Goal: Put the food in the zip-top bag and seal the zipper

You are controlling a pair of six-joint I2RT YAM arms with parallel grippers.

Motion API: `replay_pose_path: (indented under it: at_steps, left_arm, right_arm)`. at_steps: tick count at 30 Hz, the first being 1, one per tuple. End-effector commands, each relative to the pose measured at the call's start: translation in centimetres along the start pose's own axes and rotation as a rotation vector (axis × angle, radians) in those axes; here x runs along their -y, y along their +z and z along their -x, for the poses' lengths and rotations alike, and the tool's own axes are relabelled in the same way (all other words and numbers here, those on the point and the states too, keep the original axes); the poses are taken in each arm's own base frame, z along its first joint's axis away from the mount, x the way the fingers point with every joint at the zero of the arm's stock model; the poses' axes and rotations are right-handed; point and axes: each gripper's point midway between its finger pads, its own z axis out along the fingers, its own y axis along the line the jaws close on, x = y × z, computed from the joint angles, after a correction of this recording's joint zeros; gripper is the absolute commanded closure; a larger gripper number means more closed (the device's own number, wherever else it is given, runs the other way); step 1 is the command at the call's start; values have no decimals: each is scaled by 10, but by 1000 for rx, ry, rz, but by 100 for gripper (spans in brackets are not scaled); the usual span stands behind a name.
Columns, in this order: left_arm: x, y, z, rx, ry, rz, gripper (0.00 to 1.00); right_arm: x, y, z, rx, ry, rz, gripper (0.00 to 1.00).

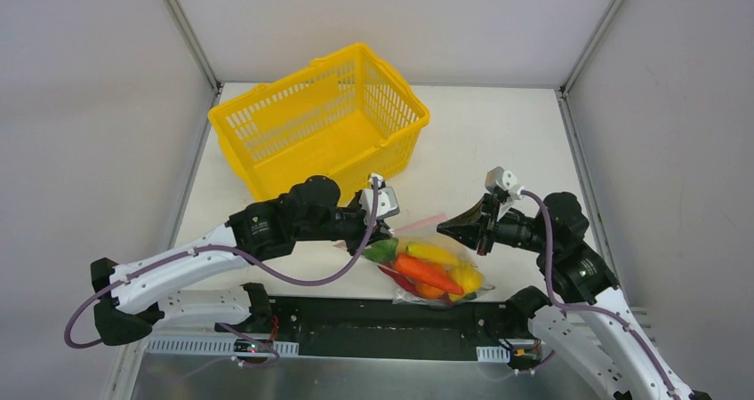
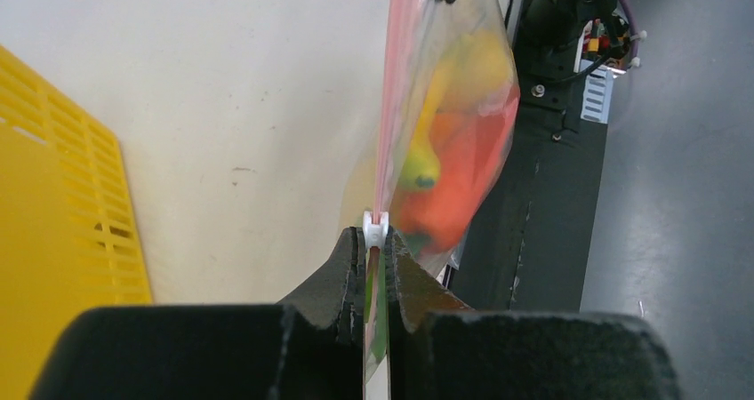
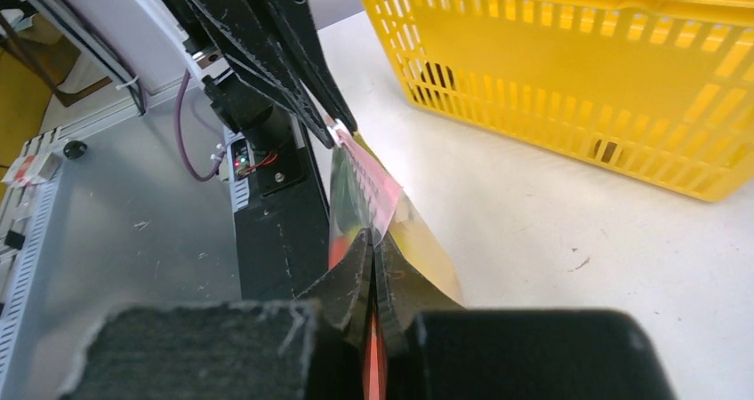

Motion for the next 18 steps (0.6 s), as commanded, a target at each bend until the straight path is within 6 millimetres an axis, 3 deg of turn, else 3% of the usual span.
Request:
replay_pose_path:
  at_steps: [1, 10, 18]
  left_arm:
    - [-17, -19, -22, -43, -17, 106, 100]
    - [-27, -38, -41, -52, -47, 196, 100]
    - [-37, -50, -66, -89, -88, 283, 100]
  right_arm:
    - [5, -4, 30, 125, -68, -62, 100]
    - [20, -4, 31, 149, -47, -145, 100]
    - [36, -13, 43, 226, -40, -262, 100]
